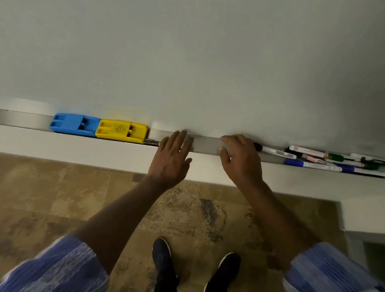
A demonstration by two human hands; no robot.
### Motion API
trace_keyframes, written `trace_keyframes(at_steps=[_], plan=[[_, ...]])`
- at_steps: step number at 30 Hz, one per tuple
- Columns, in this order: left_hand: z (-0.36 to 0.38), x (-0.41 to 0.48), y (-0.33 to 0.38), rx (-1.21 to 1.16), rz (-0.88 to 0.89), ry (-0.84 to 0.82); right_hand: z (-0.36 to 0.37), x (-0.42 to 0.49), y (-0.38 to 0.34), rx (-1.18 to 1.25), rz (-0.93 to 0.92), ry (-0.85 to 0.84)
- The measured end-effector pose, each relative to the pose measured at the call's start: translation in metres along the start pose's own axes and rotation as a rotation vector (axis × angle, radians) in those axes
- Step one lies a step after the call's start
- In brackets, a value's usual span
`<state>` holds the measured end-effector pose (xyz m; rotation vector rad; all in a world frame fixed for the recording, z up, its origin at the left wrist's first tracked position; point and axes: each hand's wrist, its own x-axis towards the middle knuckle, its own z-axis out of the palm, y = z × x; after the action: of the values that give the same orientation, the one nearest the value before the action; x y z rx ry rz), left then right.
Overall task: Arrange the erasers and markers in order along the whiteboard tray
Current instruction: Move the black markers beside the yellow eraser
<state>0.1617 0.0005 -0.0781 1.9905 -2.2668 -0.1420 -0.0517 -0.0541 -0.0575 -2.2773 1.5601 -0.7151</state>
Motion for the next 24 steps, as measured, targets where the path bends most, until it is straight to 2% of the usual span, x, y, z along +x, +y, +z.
trace_keyframes(at_steps=[5,8,19,24], plan=[[0.025,0.005,0.051,0.042,0.118,-0.148,-0.030,-0.016,0.050,-0.187,0.076,0.085],[0.034,0.005,0.071,0.085,0.087,-0.188,-0.038,-0.020,0.071,-0.280,0.121,0.043],[0.040,0.006,0.081,0.118,0.036,-0.201,-0.042,-0.011,0.093,-0.512,0.075,-0.053],[0.038,0.006,0.078,0.070,0.057,-0.207,-0.040,-0.002,0.088,-0.516,0.075,-0.069]])
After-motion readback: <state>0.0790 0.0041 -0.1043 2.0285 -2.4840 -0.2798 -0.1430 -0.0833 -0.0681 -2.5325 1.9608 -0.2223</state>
